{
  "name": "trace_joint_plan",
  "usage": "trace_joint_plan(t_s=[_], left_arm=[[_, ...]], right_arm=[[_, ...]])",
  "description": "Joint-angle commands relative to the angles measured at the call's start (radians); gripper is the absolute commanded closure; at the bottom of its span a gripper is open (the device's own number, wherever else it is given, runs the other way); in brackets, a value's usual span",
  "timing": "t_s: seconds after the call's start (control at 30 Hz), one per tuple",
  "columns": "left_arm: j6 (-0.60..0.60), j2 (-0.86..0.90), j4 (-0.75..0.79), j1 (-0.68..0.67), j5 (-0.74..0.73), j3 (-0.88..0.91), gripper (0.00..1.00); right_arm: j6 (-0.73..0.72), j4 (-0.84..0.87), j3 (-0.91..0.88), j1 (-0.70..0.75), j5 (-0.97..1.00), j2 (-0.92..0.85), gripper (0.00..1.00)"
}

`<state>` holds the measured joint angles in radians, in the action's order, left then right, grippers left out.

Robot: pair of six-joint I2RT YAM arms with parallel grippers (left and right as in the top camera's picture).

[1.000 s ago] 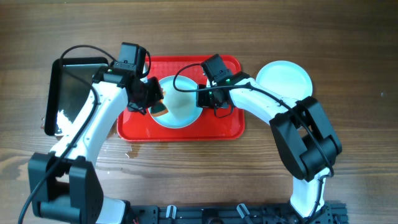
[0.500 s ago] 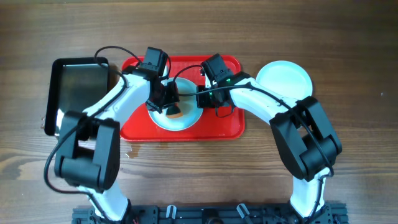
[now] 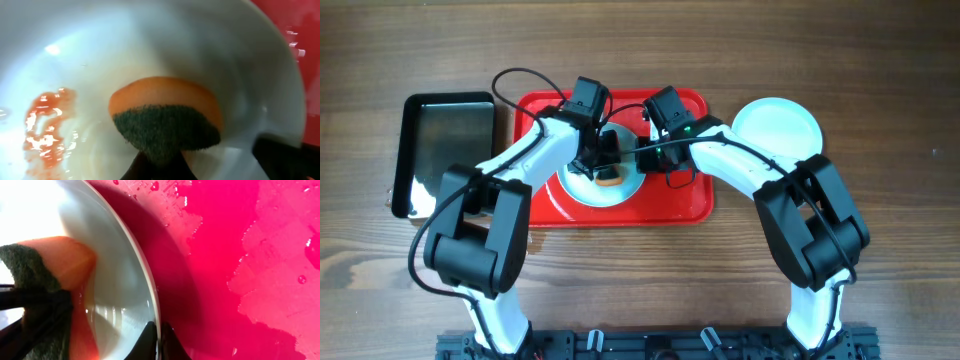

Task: Clean dirty plates on tray and stack at the side
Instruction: 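Hold the plate rim with the right gripper and scrub with the left sponge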

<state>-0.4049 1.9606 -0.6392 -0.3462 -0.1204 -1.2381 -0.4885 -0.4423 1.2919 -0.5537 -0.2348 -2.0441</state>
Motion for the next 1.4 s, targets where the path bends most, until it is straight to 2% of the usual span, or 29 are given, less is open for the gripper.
trace_joint_plan(t_s=[0.0, 0.17, 0.3, 0.43, 0.57, 0.6, 0.77, 0.9, 1.03, 1.27, 1.37], left_arm=[[-0.006, 0.103, -0.073, 0.018, 0.382, 0.043, 0.96], [-0.007, 0.103, -0.145, 0.019, 0.656, 0.043, 0.96], [-0.006, 0.102, -0.169, 0.018, 0.787, 0.043, 0.96], [-0.017, 0.1, -0.24, 0.018, 0.862, -0.006, 0.96], [-0.155, 0.068, -0.33, 0.012, 0.856, -0.089, 0.96], [-0.174, 0.056, -0.34, 0.011, 0.839, -0.105, 0.96], [-0.175, -0.023, -0.28, 0.01, 0.559, -0.147, 0.96], [-0.175, -0.014, -0.219, 0.01, 0.404, -0.139, 0.96], [-0.126, 0.006, -0.142, 0.008, 0.214, -0.119, 0.96], [-0.122, 0.009, -0.102, 0.005, 0.07, -0.119, 0.96], [-0.123, 0.009, -0.117, -0.005, 0.053, -0.117, 0.96]], right_arm=[[0.014, -0.029, -0.041, 0.003, 0.054, -0.068, 0.96], [0.014, -0.029, -0.041, 0.003, 0.059, -0.068, 0.96], [0.014, -0.029, -0.041, 0.003, 0.062, -0.068, 0.96], [0.014, -0.028, -0.041, 0.003, 0.062, -0.068, 0.96], [0.013, -0.029, -0.041, 0.003, 0.062, -0.068, 0.96], [0.014, -0.029, -0.041, 0.003, 0.062, -0.068, 0.96], [0.013, -0.029, -0.041, 0.003, 0.062, -0.068, 0.96], [0.014, -0.029, -0.041, 0.003, 0.062, -0.068, 0.96], [0.014, -0.029, -0.041, 0.003, 0.061, -0.068, 0.96], [0.014, -0.029, -0.041, 0.003, 0.061, -0.068, 0.96], [0.014, -0.029, -0.041, 0.003, 0.061, -0.068, 0.96]])
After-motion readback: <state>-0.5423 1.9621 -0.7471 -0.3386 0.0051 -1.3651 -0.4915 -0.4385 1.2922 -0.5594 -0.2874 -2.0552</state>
